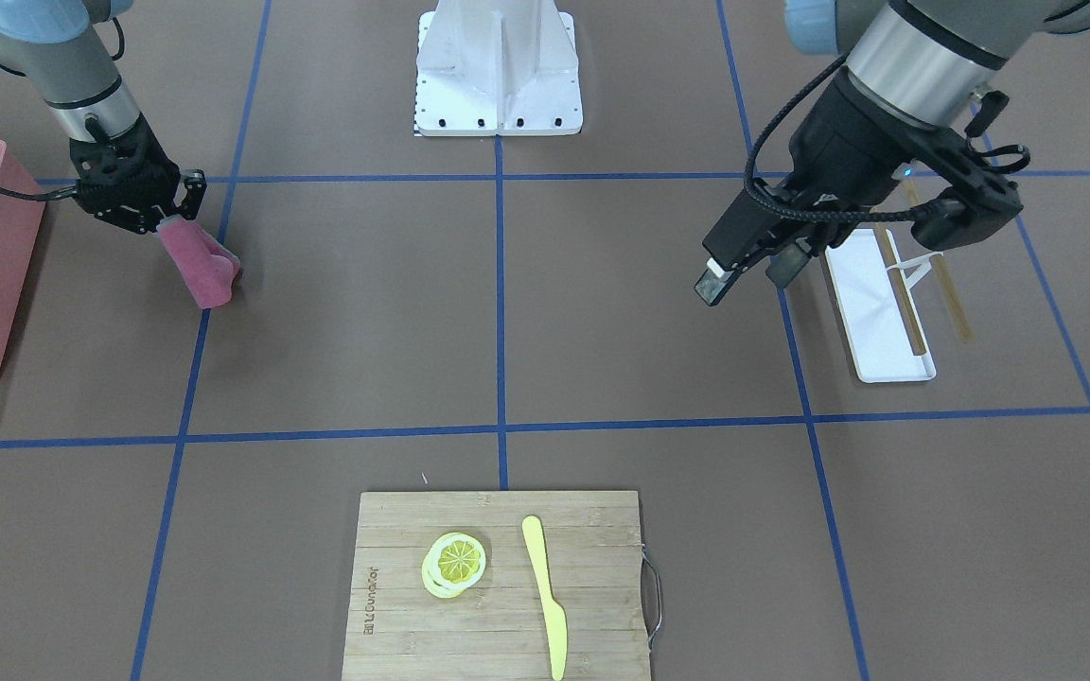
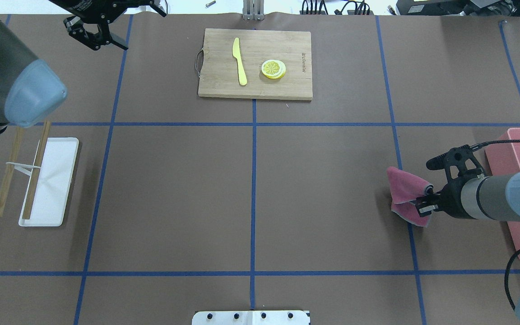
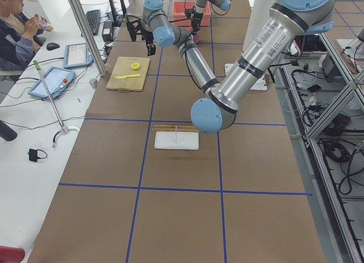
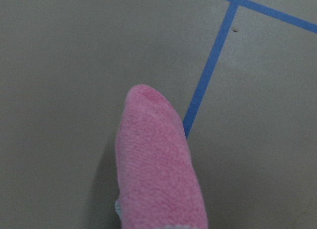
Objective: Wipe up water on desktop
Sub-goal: 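Carry the cloth with the right gripper down to the table while the left arm withdraws, then wipe the cloth across the table with the right gripper toward the pink bin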
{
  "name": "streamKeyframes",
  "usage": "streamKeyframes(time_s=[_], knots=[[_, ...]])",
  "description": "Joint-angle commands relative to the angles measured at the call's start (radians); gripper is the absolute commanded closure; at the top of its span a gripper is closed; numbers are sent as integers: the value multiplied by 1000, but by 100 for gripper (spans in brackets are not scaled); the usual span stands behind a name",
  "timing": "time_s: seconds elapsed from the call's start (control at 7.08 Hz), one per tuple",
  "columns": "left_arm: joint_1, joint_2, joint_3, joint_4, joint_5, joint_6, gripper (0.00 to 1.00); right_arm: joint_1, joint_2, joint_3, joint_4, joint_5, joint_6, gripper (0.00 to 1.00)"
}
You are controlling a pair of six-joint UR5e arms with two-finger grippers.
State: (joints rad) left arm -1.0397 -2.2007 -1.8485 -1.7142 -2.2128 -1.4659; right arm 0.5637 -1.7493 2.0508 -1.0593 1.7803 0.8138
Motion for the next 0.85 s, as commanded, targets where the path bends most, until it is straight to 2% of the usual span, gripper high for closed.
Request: streamKeyframes(time_s=[0.0, 0.14, 0.28, 0.42, 0.56, 0.71], knots=[[-72, 99, -21, -1, -25, 172, 2, -22, 105, -30, -48, 16, 45, 100], [-133, 174, -21, 1, -31, 305, 2, -91, 267, -32, -209, 8, 161, 100], [-204, 232, -20, 1, -69, 437, 2, -141, 447, -37, -431, -10, 220, 100], [-261, 261, -9, 2, -124, 528, 2, -206, 594, -97, -527, -83, 284, 100], [-282, 297, -6, 2, -128, 589, 2, -223, 676, -177, -524, -90, 333, 100], [-286, 321, -2, 2, -127, 608, 2, -223, 697, -199, -524, -88, 334, 100]])
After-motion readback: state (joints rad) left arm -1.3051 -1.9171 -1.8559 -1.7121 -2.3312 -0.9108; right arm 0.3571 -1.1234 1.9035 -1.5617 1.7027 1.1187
